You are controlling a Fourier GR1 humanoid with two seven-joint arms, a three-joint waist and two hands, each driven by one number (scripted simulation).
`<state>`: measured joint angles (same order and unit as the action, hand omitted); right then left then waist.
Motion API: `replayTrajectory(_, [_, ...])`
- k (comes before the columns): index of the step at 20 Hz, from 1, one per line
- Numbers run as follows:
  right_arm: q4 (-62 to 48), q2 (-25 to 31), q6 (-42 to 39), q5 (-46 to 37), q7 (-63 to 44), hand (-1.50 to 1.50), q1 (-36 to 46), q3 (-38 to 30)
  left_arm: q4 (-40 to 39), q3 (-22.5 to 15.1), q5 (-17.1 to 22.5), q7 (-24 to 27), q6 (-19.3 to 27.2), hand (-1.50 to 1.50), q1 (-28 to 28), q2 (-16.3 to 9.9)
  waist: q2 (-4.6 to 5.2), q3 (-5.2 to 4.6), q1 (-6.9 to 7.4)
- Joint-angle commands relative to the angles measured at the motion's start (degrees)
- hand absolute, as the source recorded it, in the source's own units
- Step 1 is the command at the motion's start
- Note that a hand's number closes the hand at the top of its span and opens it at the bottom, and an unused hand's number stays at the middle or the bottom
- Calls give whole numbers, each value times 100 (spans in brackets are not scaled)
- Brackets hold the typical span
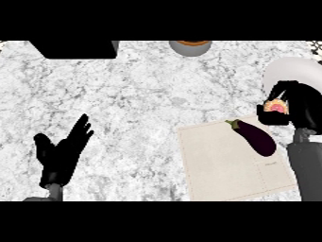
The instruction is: Pick the cupcake from the placemat and place it in the plate
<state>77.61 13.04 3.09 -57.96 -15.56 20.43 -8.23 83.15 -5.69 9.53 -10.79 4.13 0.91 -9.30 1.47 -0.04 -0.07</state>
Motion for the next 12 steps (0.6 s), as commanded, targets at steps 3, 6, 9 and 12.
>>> replayTrajectory(3, [-199,54,1297,-795,-2053,150,778,-1175,19,-70,-32,-16,-13,0,-78,30,126,-32,235])
replayTrajectory(6, [-309,107,1905,-1314,-2948,150,1130,-1584,58,-184,-72,-10,-75,0,-138,52,178,-29,409])
replayTrajectory(9, [-491,186,2519,-1988,-3834,150,1403,-1956,87,-253,-91,-35,-114,0,-222,65,213,-23,557])
replayTrajectory(12, [-645,148,3188,-2665,-4603,150,1731,-2236,23,-323,-142,-57,-177,0,-299,37,240,-17,700])
